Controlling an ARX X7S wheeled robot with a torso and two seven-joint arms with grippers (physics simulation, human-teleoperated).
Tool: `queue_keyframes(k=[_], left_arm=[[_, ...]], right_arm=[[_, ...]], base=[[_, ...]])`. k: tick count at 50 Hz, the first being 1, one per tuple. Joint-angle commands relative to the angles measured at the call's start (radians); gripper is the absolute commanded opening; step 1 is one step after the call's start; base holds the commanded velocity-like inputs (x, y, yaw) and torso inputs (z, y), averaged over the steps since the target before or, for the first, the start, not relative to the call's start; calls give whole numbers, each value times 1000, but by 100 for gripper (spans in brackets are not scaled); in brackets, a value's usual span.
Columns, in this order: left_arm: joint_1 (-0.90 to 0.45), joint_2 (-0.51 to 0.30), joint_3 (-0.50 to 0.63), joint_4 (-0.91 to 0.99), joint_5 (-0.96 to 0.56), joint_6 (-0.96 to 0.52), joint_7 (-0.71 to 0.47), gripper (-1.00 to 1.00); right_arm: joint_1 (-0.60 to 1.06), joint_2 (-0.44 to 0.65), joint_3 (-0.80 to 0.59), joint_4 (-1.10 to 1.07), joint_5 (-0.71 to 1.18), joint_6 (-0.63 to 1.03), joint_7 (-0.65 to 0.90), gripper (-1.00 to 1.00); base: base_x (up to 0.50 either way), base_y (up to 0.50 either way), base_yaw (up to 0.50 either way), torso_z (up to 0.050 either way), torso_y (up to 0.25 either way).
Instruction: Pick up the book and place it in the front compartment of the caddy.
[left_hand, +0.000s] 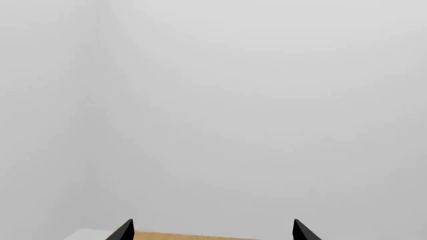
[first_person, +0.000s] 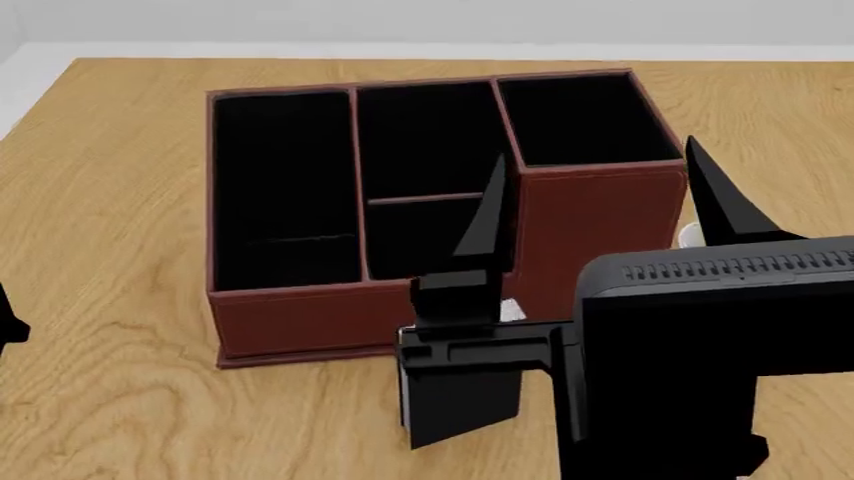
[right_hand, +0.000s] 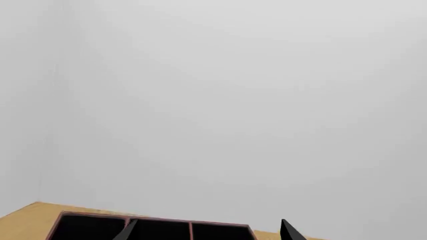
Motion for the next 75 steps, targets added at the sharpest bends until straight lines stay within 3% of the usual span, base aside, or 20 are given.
queue_keyframes(k=[1,61,67,75], left_arm=[[2,-7,4,-1,-3,10,-5,100],[-4,-46,36,2,-29,50,-43,100],[-5,-49,40,2,-32,54,-46,100],[-4,-54,40,3,-37,61,-50,100]], right_arm=[[14,1,-7,5,7,0,8,100],[0,33,-14,3,38,-44,34,100],[57,47,22,16,129,-9,39,100],[340,128,90,150,452,128,24,100]], base=[[258,133,0,0,0],[261,77,0,0,1],[0,0,0,0,0],[0,0,0,0,0]])
